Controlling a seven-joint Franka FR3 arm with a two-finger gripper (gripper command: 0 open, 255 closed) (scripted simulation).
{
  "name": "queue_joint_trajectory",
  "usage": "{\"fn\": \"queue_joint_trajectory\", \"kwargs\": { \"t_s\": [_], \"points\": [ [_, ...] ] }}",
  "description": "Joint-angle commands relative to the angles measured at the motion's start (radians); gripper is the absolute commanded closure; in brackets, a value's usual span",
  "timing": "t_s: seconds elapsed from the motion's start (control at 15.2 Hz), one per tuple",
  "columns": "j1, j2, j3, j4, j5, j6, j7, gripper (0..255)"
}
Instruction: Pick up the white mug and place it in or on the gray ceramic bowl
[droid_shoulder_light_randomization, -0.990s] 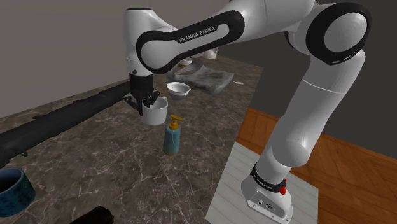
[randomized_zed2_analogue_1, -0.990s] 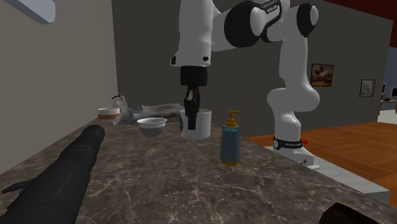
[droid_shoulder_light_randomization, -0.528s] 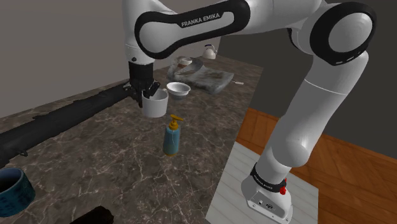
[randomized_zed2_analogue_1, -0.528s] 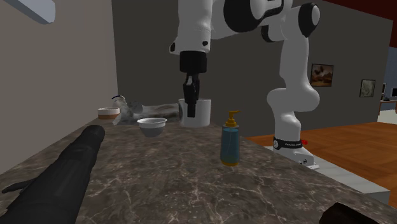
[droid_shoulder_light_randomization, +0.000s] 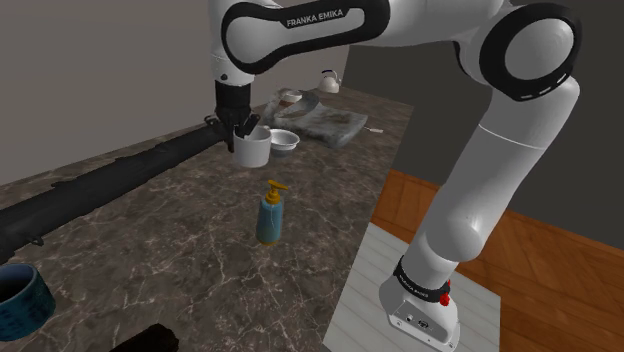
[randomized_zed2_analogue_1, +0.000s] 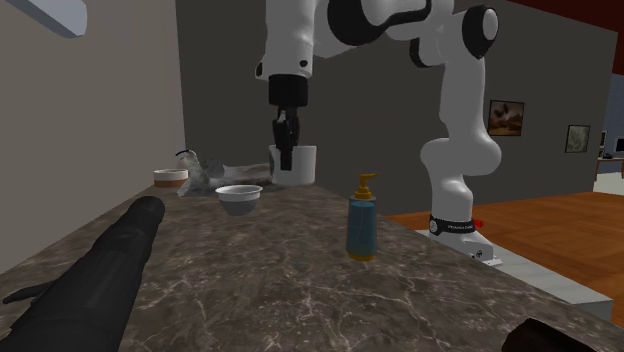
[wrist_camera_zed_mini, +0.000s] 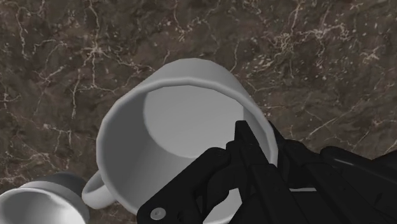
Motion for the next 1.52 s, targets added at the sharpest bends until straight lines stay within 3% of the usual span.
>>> {"fn": "queue_joint_trajectory", "kwargs": {
  "t_s": [0.0, 0.79, 1.45],
  "points": [
    [-0.02, 0.006, -0.021, 0.01, -0.002, -0.001, -0.042, 255],
    [-0.15, 0.143, -0.144, 0.184, -0.023, -0.026, -0.292, 255],
    [-0.251, 0.358, -0.217, 0.487, -0.028, -0.104, -0.477, 255]
  ]
}}
